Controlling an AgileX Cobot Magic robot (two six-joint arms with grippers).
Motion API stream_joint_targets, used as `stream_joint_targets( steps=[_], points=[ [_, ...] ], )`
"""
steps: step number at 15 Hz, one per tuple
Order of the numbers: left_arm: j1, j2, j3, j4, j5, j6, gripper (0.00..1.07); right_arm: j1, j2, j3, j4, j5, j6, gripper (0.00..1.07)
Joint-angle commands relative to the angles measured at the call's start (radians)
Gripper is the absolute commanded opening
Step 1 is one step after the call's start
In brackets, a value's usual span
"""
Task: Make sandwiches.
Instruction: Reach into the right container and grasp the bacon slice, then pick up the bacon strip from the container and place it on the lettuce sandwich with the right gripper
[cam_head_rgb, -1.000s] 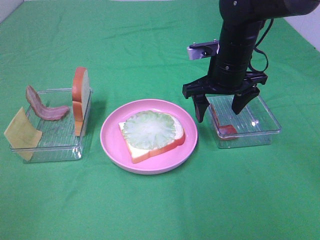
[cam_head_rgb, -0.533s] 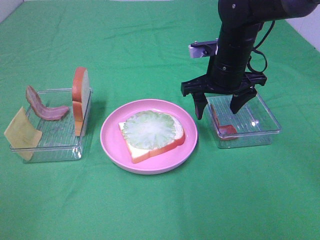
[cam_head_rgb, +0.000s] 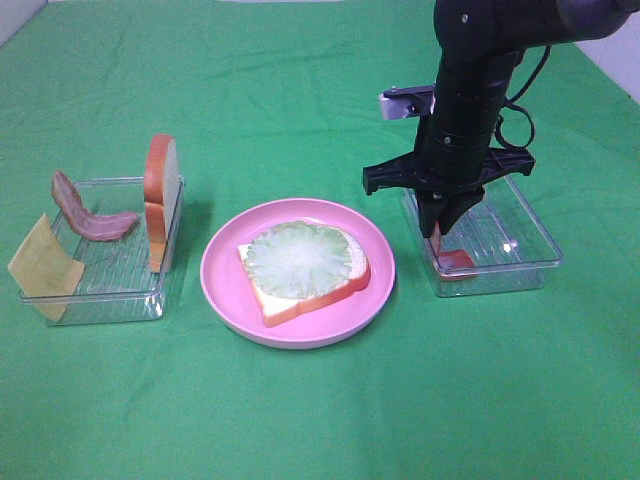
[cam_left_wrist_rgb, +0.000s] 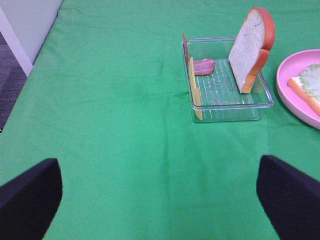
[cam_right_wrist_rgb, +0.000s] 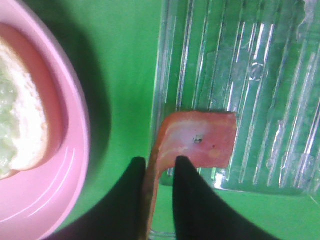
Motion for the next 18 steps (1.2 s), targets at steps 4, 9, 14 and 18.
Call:
stream_joint_targets(
  steps=[4, 9, 14, 18],
  points=[
    [0.001, -0.014, 0.001, 0.0, -0.005, 0.0, 1.01, -0.001, 0.002, 0.002, -0.057, 0.027, -0.011, 0.0],
    [0.001, -0.014, 0.001, 0.0, -0.005, 0.0, 1.01, -0.001, -0.058, -0.011, -0.059, 0.088, -0.082, 0.0],
    [0.001, -0.014, 0.001, 0.0, -0.005, 0.0, 1.01, 0.0, -0.217, -0.035, -0.054, 0.148, -0.131, 0.0],
    [0.001, -0.014, 0.001, 0.0, -0.005, 0.0, 1.01, 0.002, -0.306, -0.035, 0.033, 0.152, -0.157, 0.0]
  ],
)
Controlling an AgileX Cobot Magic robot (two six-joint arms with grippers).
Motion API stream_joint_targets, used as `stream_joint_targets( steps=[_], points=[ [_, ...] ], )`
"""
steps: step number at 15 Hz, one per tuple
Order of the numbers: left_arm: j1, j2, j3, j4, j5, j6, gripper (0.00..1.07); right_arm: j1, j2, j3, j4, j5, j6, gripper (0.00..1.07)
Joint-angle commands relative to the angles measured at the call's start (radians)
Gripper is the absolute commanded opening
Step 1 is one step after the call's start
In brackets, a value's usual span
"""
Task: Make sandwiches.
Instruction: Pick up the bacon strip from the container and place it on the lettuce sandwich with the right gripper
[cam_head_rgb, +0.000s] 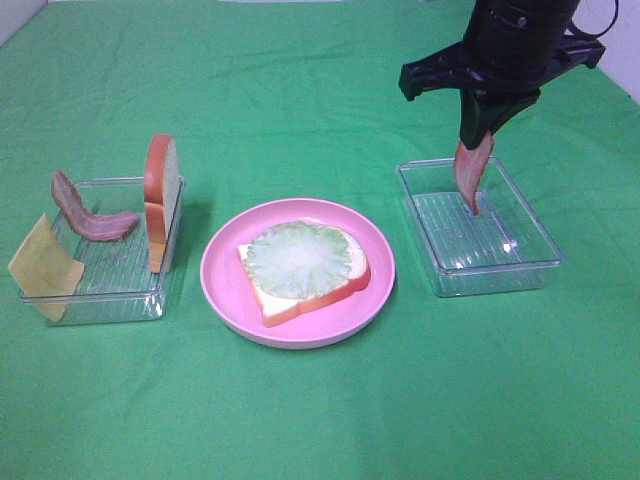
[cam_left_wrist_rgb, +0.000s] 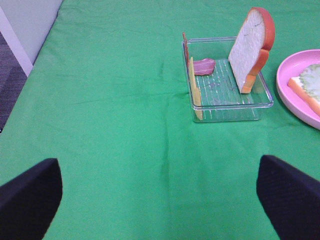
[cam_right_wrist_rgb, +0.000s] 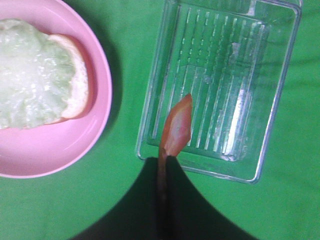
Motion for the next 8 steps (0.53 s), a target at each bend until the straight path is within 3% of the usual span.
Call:
stream_joint_targets(
  steps=[1, 8],
  points=[
    [0.001, -0.014, 0.001, 0.0, -0.005, 0.0, 1.01, 0.004, -0.029, -0.003, 0.101, 0.011, -0.059, 0.0],
    [0.001, -0.014, 0.001, 0.0, -0.005, 0.0, 1.01, 0.219, -0.011, -0.003, 0.178, -0.123, -0.082, 0.0]
  ],
)
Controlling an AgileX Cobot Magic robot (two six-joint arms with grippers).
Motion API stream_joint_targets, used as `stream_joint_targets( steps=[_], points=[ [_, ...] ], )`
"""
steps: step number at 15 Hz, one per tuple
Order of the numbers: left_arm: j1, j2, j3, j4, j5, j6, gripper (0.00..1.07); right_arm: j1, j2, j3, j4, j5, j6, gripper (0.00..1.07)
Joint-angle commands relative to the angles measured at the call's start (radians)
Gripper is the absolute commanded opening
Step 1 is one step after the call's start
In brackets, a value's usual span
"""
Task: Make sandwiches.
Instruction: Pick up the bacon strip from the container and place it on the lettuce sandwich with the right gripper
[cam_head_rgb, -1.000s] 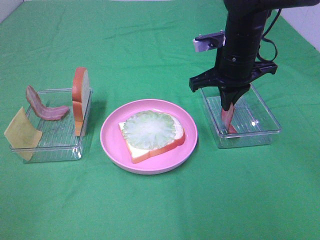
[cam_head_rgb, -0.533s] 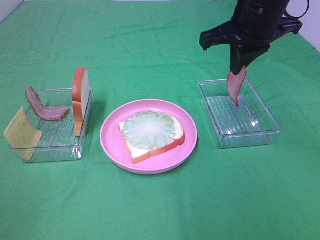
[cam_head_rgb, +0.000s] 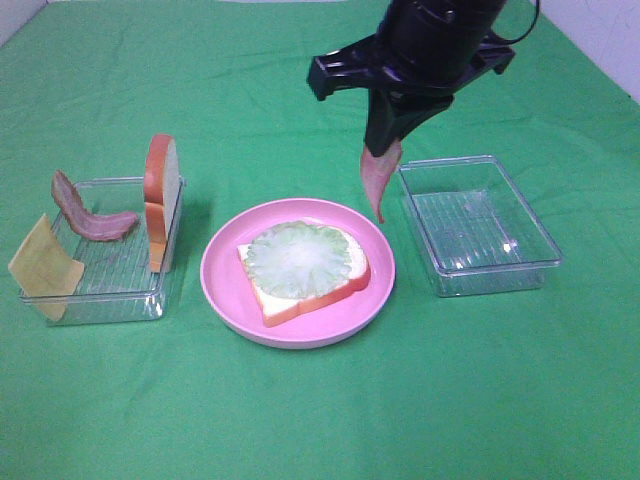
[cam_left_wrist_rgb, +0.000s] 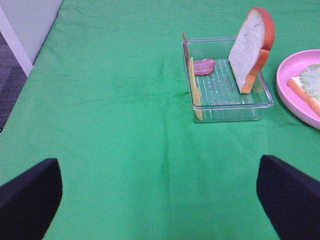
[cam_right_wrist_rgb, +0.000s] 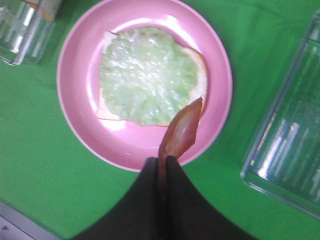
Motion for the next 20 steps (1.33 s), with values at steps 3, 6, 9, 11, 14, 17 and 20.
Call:
stream_joint_targets(
  steps=[3, 6, 9, 11, 14, 17, 20],
  points=[
    [0.001, -0.014, 0.001, 0.0, -0.005, 0.0, 1.01, 0.137, 0.066, -0.003, 0.076, -0.165, -0.006, 0.0],
    [0.001, -0.014, 0.001, 0.0, -0.005, 0.0, 1.01, 0.162, 0.122, -0.003, 0.126, -0.262, -0.006, 0.0],
    [0.001, -0.014, 0.001, 0.0, -0.005, 0.0, 1.01, 0.16, 0.174, -0.003, 0.122, -0.303, -0.006, 0.0],
    [0.001, -0.014, 0.001, 0.0, -0.005, 0.0, 1.01, 0.16, 0.212, -0.002, 0.12, -0.311, -0.006, 0.0],
    [0.001, -0.014, 0.001, 0.0, -0.005, 0.0, 1.01, 0.159, 0.273, -0.001, -0.061, -0.309, 0.049, 0.0],
    [0.001, -0.014, 0.001, 0.0, -0.005, 0.0, 1.01, 0.159, 0.317, -0.001, -0.281, -0.288, 0.18, 0.0],
    [0.001, -0.014, 0.001, 0.0, -0.005, 0.0, 1.01, 0.159, 0.329, -0.001, -0.387, -0.286, 0.226, 0.0]
  ],
)
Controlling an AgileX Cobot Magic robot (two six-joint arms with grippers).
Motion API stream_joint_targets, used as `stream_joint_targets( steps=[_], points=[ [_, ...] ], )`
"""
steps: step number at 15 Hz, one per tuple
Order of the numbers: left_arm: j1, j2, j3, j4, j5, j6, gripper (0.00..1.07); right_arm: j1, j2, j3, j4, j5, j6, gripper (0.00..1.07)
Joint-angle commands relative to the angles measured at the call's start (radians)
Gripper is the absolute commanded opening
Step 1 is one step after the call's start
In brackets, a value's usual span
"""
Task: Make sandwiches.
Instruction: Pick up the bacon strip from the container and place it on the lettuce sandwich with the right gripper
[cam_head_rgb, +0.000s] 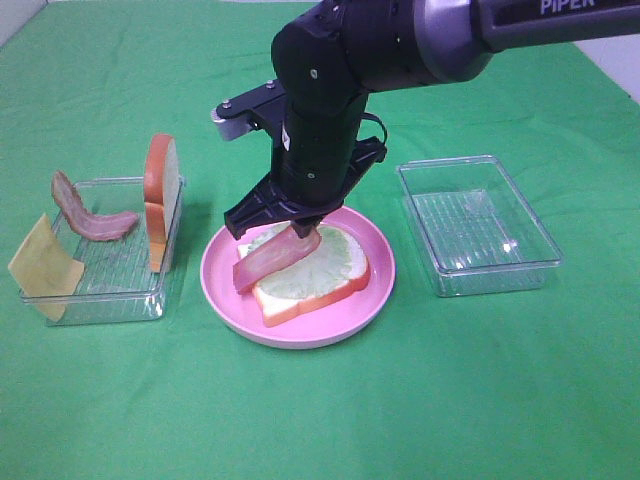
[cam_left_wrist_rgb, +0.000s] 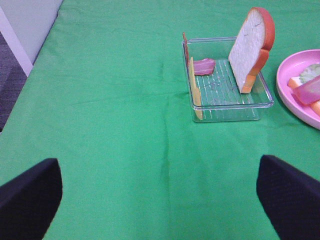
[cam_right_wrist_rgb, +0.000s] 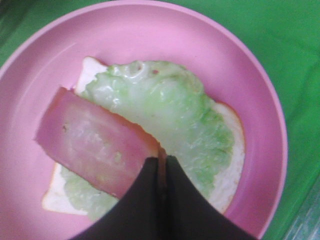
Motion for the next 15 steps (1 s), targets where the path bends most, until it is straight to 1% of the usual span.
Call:
stream_joint_targets(
  steps=[1, 3, 8, 9, 10, 12, 15],
  points=[
    [0.001, -0.014, 0.001, 0.0, -0.005, 0.0, 1.01, -0.001, 0.007, -0.001, -0.092, 0.003, 0.036, 0.0],
    [0.001, -0.014, 0.001, 0.0, -0.005, 0.0, 1.01, -0.001, 0.017, -0.001, -0.129, 0.009, 0.036, 0.0],
    [0.001, -0.014, 0.001, 0.0, -0.005, 0.0, 1.01, -0.001, 0.041, -0.001, -0.166, 0.037, 0.035, 0.0],
    [0.001, -0.014, 0.001, 0.0, -0.005, 0.0, 1.01, -0.001, 0.041, -0.001, -0.166, 0.038, 0.035, 0.12],
    [0.001, -0.014, 0.001, 0.0, -0.005, 0.0, 1.01, -0.001, 0.041, -0.001, -0.166, 0.044, 0.035, 0.37],
    [0.001, -0.014, 0.001, 0.0, -0.005, 0.0, 1.01, -0.001, 0.041, -0.003, -0.169, 0.075, 0.041, 0.98],
    [0.001, -0.014, 0.001, 0.0, -0.005, 0.0, 1.01, -0.001, 0.036, -0.003, -0.193, 0.145, 0.068, 0.96]
  ],
)
